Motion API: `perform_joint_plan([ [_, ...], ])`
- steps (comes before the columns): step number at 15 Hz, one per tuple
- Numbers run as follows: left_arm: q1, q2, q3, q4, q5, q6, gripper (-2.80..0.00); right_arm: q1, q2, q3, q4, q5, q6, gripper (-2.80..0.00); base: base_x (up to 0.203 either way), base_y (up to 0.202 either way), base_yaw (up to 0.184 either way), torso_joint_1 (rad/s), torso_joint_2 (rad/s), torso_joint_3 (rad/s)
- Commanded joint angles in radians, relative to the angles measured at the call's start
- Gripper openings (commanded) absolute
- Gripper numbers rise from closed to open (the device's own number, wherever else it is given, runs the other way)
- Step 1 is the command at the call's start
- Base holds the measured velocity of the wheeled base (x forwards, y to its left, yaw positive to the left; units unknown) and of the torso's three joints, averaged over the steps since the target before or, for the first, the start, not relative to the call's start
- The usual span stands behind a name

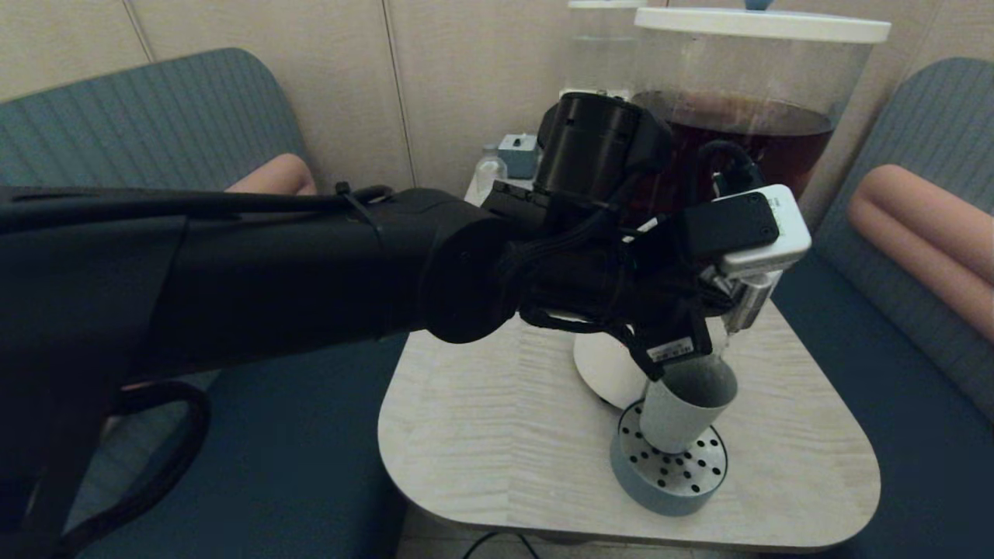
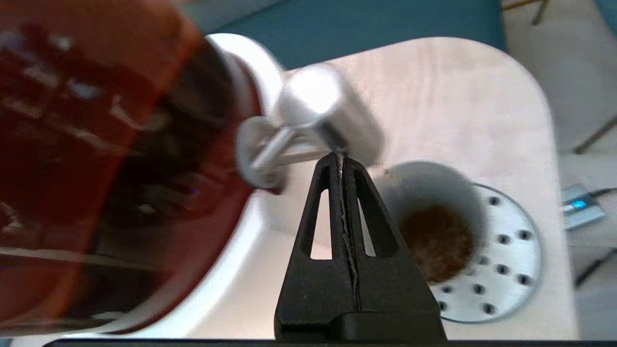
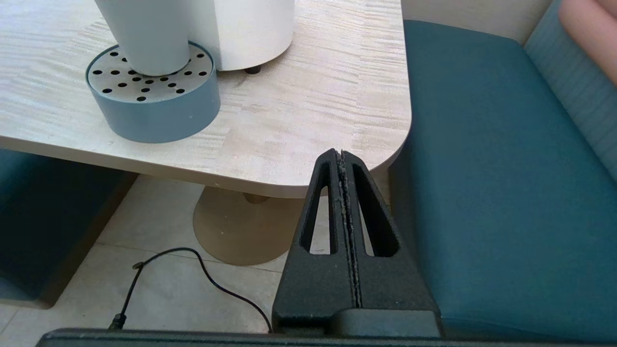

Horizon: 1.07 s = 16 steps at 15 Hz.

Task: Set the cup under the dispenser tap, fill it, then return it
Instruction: Turn off the faucet

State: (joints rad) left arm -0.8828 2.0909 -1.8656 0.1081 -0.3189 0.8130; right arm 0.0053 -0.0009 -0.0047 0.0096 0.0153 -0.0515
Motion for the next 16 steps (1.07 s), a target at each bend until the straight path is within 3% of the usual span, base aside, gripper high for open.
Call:
perform_joint_plan([
  [1, 0.002, -0.045, 0.04, -0.001, 0.004, 0.003, -2.8, 0.001, -0.002, 0.0, 0.0, 0.0, -0.001, -2.8, 0.0, 0.0, 0.0, 0.0, 0.0, 0.0],
  [8, 0.015, -0.077, 0.072, -0.001, 0.011, 0.067, -2.8, 0.001, -0.002, 0.0, 0.0, 0.0, -0.001, -2.8, 0.0, 0.0, 0.0, 0.0, 0.0, 0.0],
  [16, 0.041, -0.067, 0.073, -0.017, 0.029, 0.08, -2.8, 0.001, -0.002, 0.0, 0.0, 0.0, -0.001, -2.8, 0.0, 0.0, 0.0, 0.0, 0.0, 0.0],
])
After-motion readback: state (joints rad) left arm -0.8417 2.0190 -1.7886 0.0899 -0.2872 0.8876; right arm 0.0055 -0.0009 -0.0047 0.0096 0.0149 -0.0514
